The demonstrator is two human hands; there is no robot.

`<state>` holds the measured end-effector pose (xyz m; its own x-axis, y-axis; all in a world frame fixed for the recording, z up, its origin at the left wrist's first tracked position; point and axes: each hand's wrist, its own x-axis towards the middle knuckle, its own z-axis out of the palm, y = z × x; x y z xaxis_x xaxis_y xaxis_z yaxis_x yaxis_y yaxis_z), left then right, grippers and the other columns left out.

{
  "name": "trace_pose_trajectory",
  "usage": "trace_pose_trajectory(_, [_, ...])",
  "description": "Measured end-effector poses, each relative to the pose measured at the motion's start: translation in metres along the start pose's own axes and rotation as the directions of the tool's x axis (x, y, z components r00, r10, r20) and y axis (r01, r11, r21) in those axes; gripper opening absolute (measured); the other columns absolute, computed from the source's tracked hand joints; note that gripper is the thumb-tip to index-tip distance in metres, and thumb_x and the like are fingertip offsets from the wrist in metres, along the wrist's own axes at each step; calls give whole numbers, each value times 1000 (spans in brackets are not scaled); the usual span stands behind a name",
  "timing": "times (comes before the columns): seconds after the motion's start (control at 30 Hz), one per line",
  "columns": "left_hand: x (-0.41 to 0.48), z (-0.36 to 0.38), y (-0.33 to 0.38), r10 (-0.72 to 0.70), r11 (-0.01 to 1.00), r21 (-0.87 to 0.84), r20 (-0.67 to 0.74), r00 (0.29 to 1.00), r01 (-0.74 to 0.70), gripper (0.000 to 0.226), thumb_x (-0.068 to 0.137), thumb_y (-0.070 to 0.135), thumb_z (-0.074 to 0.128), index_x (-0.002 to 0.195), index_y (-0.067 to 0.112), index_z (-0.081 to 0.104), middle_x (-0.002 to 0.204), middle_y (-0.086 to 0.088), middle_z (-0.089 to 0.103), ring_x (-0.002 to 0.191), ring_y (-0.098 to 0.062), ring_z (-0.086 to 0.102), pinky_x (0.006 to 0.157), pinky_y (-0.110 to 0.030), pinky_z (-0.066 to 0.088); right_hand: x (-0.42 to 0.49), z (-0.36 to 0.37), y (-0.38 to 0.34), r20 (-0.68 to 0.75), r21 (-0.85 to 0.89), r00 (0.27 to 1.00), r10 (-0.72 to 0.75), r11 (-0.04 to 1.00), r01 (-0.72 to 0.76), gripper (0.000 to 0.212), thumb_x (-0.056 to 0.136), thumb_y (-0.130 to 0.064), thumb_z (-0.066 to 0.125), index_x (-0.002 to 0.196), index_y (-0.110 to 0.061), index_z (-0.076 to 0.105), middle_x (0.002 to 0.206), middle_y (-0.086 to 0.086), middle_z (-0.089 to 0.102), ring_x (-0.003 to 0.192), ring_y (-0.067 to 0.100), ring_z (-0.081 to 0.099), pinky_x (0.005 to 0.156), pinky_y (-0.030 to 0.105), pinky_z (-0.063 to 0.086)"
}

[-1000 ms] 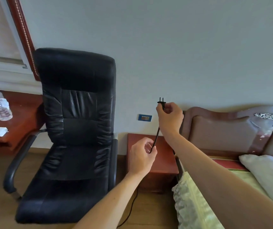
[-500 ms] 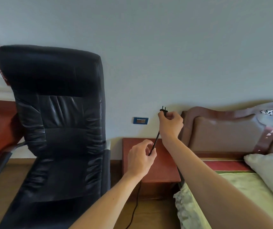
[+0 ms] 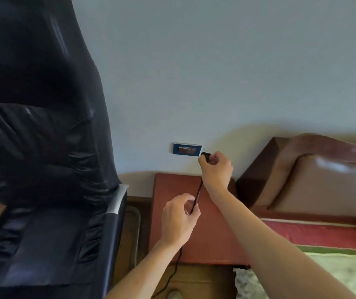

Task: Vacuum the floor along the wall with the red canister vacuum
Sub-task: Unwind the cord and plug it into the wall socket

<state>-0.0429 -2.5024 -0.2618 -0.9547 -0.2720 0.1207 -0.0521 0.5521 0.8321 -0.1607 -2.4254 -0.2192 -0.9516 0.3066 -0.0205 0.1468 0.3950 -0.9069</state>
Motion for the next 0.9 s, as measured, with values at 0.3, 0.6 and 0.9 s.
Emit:
trace_pose_trajectory(0.3, [84, 72, -54, -139, 990, 6, 8, 990, 139, 6, 87, 26, 72, 85, 20, 73, 65, 18, 59, 56, -1, 57, 58, -8, 42, 106, 78, 82, 141, -119, 990, -7, 993, 24, 34, 83, -18, 70, 61, -21, 44, 55, -8, 49, 49, 9, 41, 51, 29, 32])
trace_pose_trajectory(0.6, [117, 112, -105, -236, 969, 71, 13, 972, 235, 21, 88, 35, 69, 73, 21, 67, 58, 13, 59, 57, -6, 61, 57, -21, 49, 135, 126, 136, 156, -132, 987, -26, 990, 47, 26, 85, -22, 70, 72, -5, 56, 55, -4, 50, 50, 13, 41, 50, 28, 34])
trace_pose_trajectory(0.9, [123, 118, -115, -243, 970, -11, 28, 970, 244, 12, 87, 28, 70, 79, 21, 67, 56, 12, 60, 54, -7, 60, 55, -12, 43, 139, 138, 147, 126, -125, 985, -119, 983, 135, 29, 85, -23, 69, 72, -2, 53, 49, -6, 45, 51, 17, 38, 53, 31, 35])
